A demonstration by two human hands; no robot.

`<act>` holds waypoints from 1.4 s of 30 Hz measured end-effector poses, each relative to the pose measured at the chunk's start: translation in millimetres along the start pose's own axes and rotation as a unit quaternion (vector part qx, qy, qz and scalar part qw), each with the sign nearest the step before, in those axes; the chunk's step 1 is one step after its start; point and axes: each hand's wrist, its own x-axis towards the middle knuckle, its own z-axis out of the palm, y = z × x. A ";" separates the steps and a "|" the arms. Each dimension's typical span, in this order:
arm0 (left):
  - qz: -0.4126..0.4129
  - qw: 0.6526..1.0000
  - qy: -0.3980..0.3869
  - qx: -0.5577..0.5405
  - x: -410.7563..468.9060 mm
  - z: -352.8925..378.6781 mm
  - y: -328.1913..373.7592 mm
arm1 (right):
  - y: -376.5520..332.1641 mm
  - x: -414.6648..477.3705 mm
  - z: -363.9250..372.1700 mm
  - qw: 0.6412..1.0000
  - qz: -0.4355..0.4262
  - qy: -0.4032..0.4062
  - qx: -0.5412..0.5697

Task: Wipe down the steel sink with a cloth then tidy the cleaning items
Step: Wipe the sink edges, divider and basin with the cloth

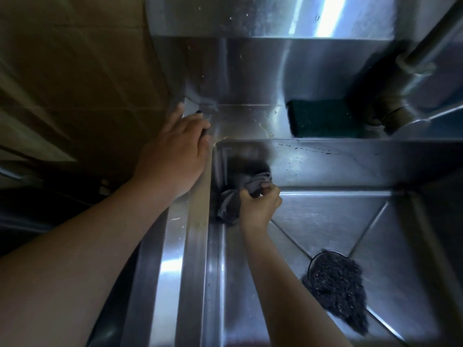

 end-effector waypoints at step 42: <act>-0.330 0.833 0.189 -0.401 6.2 89.5 101.6 | -71.7 15.7 -49.3 0.983 -0.153 0.011 0.101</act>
